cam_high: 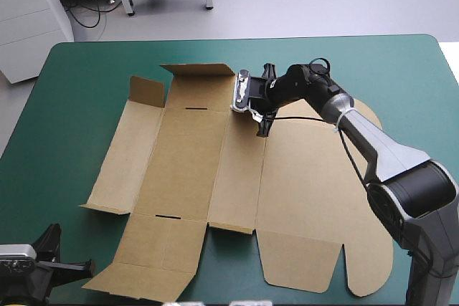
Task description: Fold the box
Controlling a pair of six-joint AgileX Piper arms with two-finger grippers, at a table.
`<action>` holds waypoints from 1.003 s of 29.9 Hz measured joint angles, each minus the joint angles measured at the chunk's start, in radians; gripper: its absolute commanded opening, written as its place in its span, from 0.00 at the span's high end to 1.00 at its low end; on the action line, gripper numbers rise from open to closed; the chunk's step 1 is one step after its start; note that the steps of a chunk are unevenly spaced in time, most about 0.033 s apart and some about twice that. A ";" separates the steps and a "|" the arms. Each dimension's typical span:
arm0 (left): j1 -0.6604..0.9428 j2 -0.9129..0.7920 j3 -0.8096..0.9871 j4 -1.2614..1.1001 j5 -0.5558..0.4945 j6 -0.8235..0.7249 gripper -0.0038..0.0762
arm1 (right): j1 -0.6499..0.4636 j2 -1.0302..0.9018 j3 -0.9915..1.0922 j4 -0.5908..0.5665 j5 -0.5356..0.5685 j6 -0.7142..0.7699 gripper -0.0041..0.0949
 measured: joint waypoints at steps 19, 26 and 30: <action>0.000 0.000 0.000 0.000 0.000 0.000 0.99 | 0.018 -0.058 -0.040 -0.064 0.005 0.353 0.95; 0.000 0.000 0.000 0.002 0.000 0.000 0.90 | -0.033 -0.156 -0.057 -0.245 0.020 0.954 0.97; 0.000 0.000 0.000 0.003 0.000 0.000 0.56 | -0.120 -0.178 -0.049 -0.259 0.122 1.132 0.97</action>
